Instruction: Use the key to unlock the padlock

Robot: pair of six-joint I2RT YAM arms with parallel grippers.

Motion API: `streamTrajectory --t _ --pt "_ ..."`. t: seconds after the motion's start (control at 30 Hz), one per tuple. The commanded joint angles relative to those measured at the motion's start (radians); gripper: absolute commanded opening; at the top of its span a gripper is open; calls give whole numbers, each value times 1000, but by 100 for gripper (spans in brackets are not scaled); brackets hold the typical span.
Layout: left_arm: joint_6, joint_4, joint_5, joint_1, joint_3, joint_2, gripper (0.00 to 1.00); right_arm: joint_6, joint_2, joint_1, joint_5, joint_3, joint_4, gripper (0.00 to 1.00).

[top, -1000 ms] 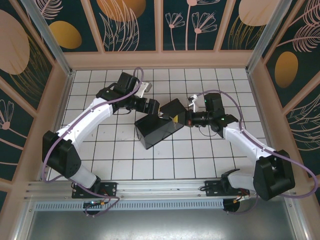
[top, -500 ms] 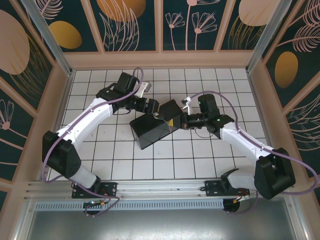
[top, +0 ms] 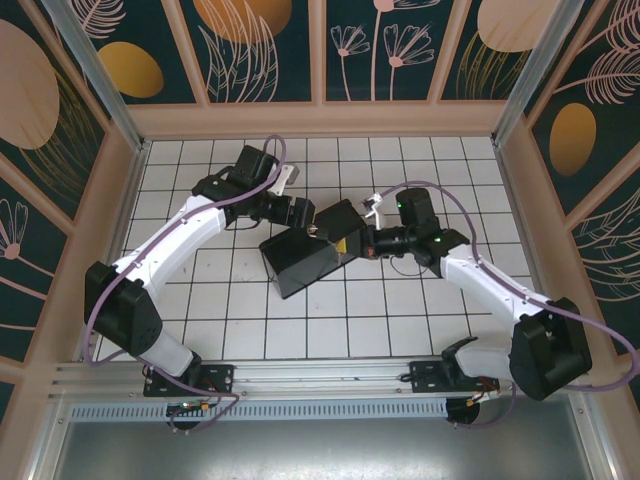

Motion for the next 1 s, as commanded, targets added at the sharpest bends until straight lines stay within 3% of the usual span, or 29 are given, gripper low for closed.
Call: streamTrajectory --t 0.0,0.13,0.4,0.97 --pt "50 -79 -101 -45 97 -6 87 -66 -61 -76 16 32 -89 0" --pt "87 -154 -132 -63 246 115 88 -83 -76 -142 23 32 -124 0" --pt "174 -293 -281 -104 368 273 89 -85 -94 -150 39 58 -146 0" --pt "189 -316 -245 -153 331 227 86 -91 -108 -163 39 30 -147 0"
